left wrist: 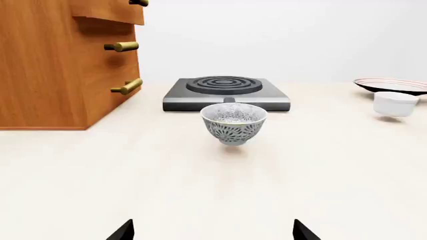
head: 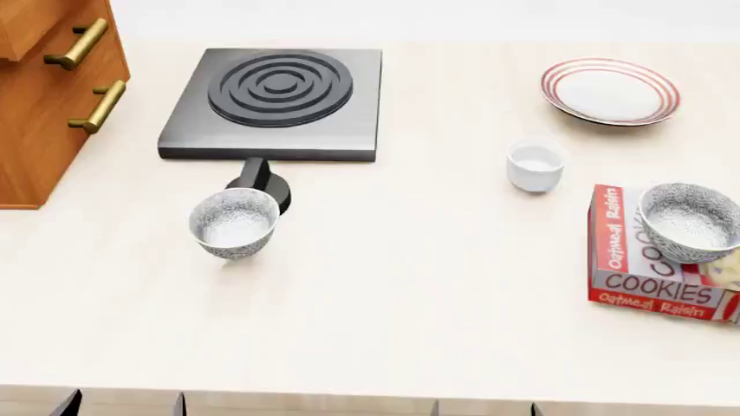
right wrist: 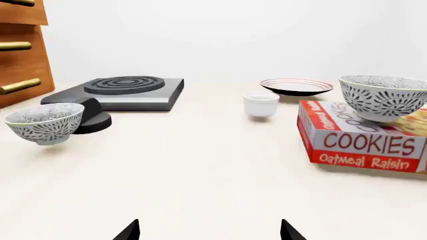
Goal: Pick the akita bowl on the cookies box and place it on the plate.
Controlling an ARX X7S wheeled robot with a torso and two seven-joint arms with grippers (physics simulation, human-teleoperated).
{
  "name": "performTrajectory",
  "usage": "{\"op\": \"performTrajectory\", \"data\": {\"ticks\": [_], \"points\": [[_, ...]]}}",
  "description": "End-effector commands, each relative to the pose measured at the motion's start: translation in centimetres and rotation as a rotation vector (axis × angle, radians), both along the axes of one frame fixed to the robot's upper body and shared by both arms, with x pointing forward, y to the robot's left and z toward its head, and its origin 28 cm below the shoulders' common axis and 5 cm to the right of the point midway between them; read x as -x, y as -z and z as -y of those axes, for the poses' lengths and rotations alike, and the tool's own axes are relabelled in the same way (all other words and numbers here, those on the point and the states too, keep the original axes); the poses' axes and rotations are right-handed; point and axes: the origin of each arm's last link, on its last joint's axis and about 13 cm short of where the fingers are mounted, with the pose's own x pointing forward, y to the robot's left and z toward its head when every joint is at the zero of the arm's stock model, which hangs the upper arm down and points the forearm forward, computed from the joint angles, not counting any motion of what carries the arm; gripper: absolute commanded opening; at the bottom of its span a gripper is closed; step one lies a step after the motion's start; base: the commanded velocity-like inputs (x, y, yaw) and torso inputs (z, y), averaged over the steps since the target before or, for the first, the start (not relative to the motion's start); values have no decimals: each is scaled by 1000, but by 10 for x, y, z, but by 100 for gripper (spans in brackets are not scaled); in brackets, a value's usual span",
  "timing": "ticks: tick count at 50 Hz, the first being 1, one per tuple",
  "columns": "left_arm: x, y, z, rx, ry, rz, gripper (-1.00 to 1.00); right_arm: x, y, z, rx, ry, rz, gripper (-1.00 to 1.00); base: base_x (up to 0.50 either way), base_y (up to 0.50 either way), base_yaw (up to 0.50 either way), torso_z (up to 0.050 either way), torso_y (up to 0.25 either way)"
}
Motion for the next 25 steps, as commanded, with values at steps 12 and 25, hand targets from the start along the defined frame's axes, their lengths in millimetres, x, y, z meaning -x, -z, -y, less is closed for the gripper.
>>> {"op": "performTrajectory", "data": {"ticks": [12,25], "points": [[-2,-3,-1,-13,-38,1,100,-3,-5,2,-11,49,-1,100,0,0,0,0,0],[-2,-43,-6,11,-30,89,100,-3,-45,8,-8,80,72,100,0,0,0,0,0]]}}
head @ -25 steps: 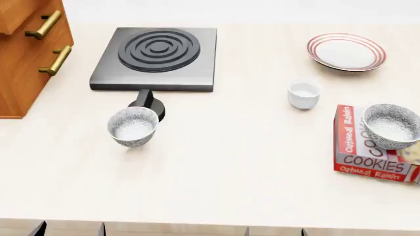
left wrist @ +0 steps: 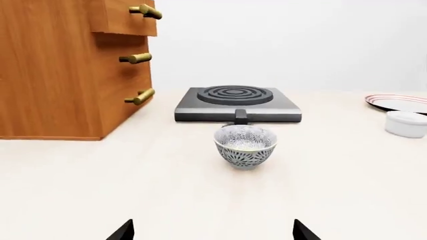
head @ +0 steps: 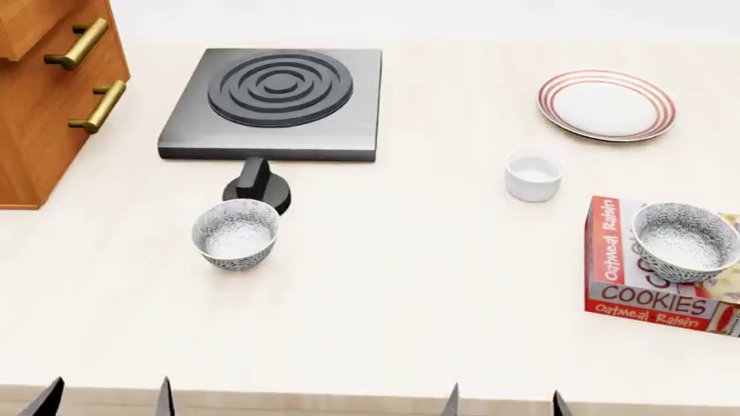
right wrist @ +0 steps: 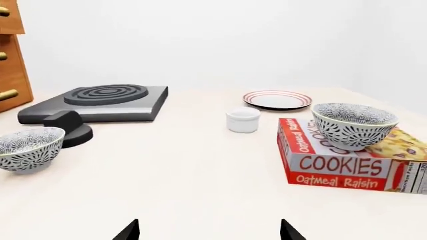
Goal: Pick the akita bowl on the cookies box and place it on the plate.
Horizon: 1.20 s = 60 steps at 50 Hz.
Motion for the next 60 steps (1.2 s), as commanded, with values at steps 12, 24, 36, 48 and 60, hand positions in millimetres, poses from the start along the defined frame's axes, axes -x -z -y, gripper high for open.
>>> {"op": "performTrajectory", "data": {"ticks": [12,24,36,48,60], "points": [[1,-96,-12,12,19,178,100,1,-94,12,7,47,161,100,0,0,0,0,0],[4,-122,-19,10,15,270,100,16,-137,22,27,38,380,100,158,0,0,0,0],[5,-126,-21,24,2,292,100,18,-145,23,29,17,411,100,500,0,0,0,0],[4,-128,-23,26,-5,293,100,20,-150,25,35,10,438,100,500,0,0,0,0],[6,-130,-25,26,-1,307,100,22,-153,25,42,6,458,100,500,0,0,0,0]]}}
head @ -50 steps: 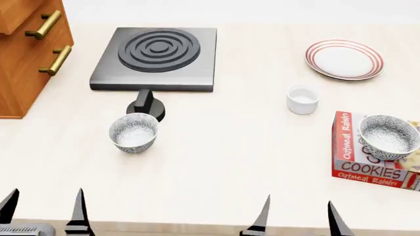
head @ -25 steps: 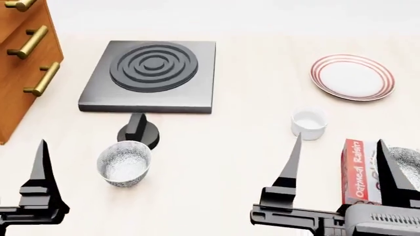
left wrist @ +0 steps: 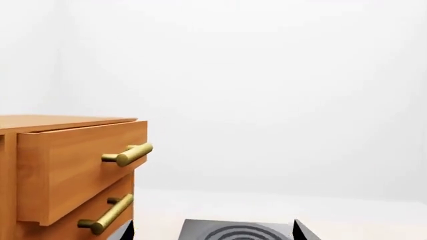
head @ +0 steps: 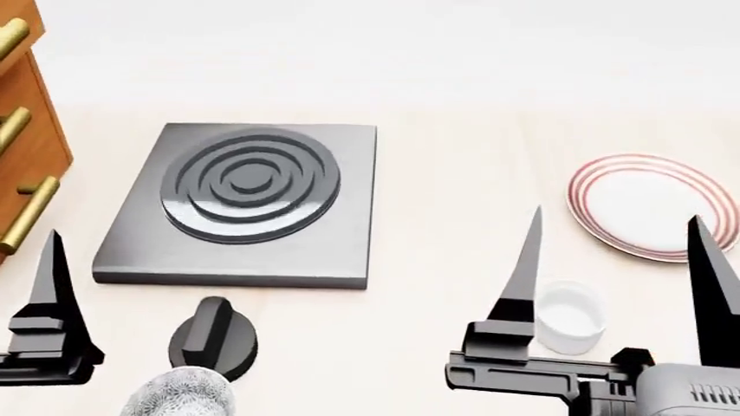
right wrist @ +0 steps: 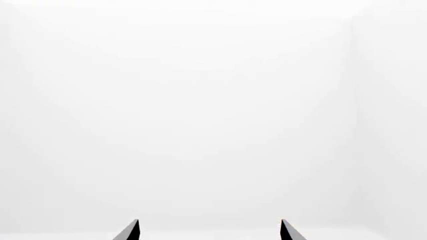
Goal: Pick the akita bowl on the cookies box and place it on the plate.
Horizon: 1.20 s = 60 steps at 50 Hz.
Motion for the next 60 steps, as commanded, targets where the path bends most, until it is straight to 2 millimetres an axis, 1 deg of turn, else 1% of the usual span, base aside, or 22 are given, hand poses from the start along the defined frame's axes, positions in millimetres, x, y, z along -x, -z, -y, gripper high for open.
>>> {"op": "performTrajectory", "data": {"ticks": [1,14,16,19,24,25,28,34,60], "points": [[1,-4,-2,1,-1,16,100,2,-4,1,7,-4,23,100,500,0,0,0,0],[3,-3,-2,9,2,17,100,6,-6,3,7,5,43,100,500,0,0,0,2],[3,-3,-2,10,2,16,100,6,-2,3,7,6,44,100,500,0,0,0,0],[3,-3,-2,9,3,17,100,6,-5,3,6,8,45,100,500,0,0,0,0],[3,-2,-2,10,2,14,100,5,-1,3,0,12,41,100,359,0,0,0,0],[3,-2,-2,10,1,14,100,5,-3,4,-3,10,40,100,0,0,0,0,0],[2,-2,-2,10,0,13,100,4,-1,4,-2,16,36,100,-47,-191,0,0,0],[2,-2,-3,11,1,13,100,5,-5,4,-8,12,38,100,-271,-500,0,0,0],[3,-3,-3,9,1,15,100,7,-6,4,2,-3,49,100,-247,-500,0,0,0]]}}
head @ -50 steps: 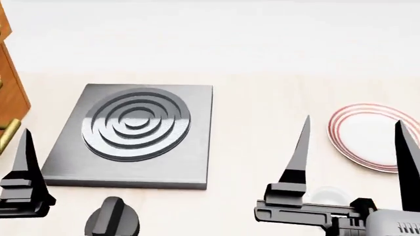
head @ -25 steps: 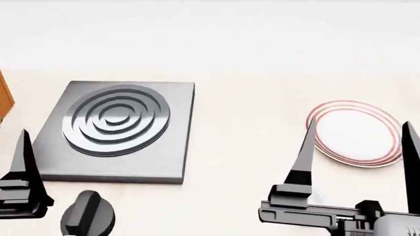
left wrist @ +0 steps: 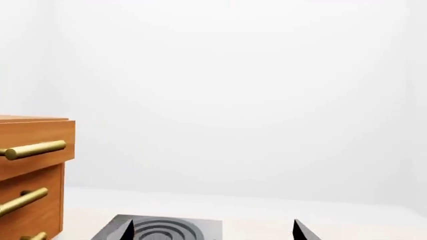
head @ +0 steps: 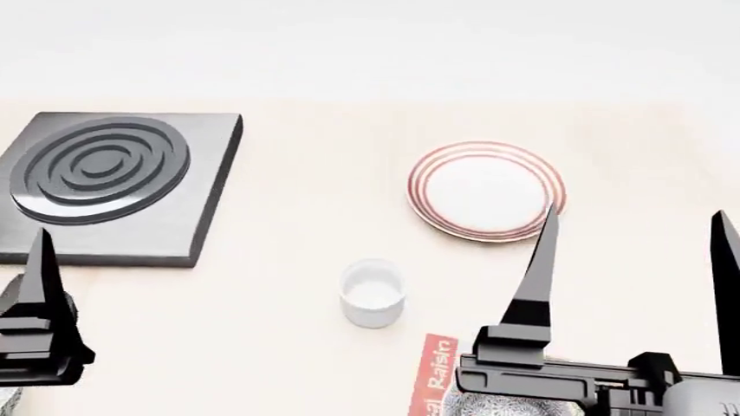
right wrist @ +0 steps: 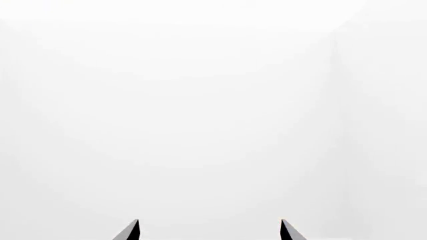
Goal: Pick the akita bowl on the cookies box and place it on the plate.
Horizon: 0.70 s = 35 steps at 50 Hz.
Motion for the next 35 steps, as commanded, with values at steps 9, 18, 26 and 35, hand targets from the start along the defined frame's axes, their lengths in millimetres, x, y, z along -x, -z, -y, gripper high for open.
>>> {"op": "performTrajectory", "data": {"ticks": [9,18,26,35], "points": [[-1,-1,0,-1,2,2,100,1,-1,0,5,-15,11,100,-88,-500,0,0,0],[0,0,0,0,1,2,100,2,4,0,6,-24,13,100,0,-500,0,0,0],[-1,1,0,0,-1,-2,100,1,7,-2,13,-11,7,100,0,-286,0,0,0],[0,2,0,3,1,-2,100,2,6,-3,13,-37,22,100,280,-18,0,0,0]]}}
